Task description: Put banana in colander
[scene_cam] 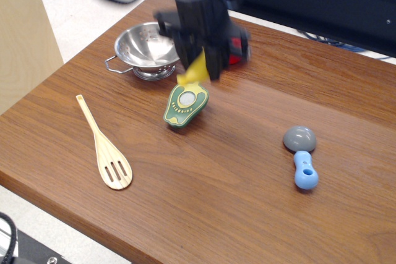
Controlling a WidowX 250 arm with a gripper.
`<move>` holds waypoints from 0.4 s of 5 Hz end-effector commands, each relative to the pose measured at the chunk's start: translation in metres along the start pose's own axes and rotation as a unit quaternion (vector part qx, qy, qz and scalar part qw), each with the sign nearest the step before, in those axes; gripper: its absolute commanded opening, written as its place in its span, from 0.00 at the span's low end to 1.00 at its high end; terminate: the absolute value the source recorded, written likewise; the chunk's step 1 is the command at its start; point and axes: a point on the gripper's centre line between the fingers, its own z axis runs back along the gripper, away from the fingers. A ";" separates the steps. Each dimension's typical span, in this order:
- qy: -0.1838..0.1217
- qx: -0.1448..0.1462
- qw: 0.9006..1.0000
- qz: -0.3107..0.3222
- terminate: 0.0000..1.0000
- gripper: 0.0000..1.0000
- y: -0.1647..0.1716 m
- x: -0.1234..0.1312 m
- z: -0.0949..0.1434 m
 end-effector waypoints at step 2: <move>-0.033 0.083 0.990 0.105 0.00 0.00 0.079 0.036 -0.010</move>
